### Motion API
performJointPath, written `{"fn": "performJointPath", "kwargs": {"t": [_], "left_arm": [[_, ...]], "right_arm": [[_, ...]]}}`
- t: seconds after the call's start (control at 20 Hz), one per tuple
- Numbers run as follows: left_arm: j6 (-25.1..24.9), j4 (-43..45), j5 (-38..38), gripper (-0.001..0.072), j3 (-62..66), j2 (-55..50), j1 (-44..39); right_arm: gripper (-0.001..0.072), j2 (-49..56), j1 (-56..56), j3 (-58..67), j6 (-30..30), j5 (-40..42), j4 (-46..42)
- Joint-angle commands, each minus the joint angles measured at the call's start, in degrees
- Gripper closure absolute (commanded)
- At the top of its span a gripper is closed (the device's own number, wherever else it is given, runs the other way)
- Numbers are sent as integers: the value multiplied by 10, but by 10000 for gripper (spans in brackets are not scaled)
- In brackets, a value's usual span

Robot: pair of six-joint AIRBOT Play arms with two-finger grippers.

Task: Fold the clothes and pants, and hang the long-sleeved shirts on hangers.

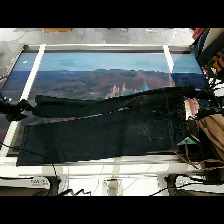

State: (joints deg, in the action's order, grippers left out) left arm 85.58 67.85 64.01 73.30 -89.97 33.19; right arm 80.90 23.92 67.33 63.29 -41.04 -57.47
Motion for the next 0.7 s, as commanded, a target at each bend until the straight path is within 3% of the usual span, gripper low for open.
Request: {"fn": "performJointPath", "kwargs": {"t": [0.0,0.15,0.25,0.35,0.4,0.45,0.5,0.55,0.65], "left_arm": [[6,-45,-48,174,-16,-49,3],[6,-45,-101,176,-16,-77,3],[5,-45,-155,237,-16,-80,0],[6,-45,-186,246,-16,-80,-8],[5,-45,-191,314,-16,-81,-11],[3,-45,-192,518,-16,-81,-13],[3,-46,-190,638,-16,-80,-15],[-3,-55,-182,679,-16,-79,-17],[-62,-98,-139,680,-11,-70,-17]], "right_arm": [[678,0,0,0,0,17,1],[678,0,0,0,0,16,0],[678,0,0,0,0,16,1],[678,0,0,0,0,16,1],[678,0,0,0,0,16,1],[678,0,0,0,0,16,1],[678,0,0,0,0,16,2],[678,0,0,0,0,14,2],[678,0,0,0,0,14,2]]}}
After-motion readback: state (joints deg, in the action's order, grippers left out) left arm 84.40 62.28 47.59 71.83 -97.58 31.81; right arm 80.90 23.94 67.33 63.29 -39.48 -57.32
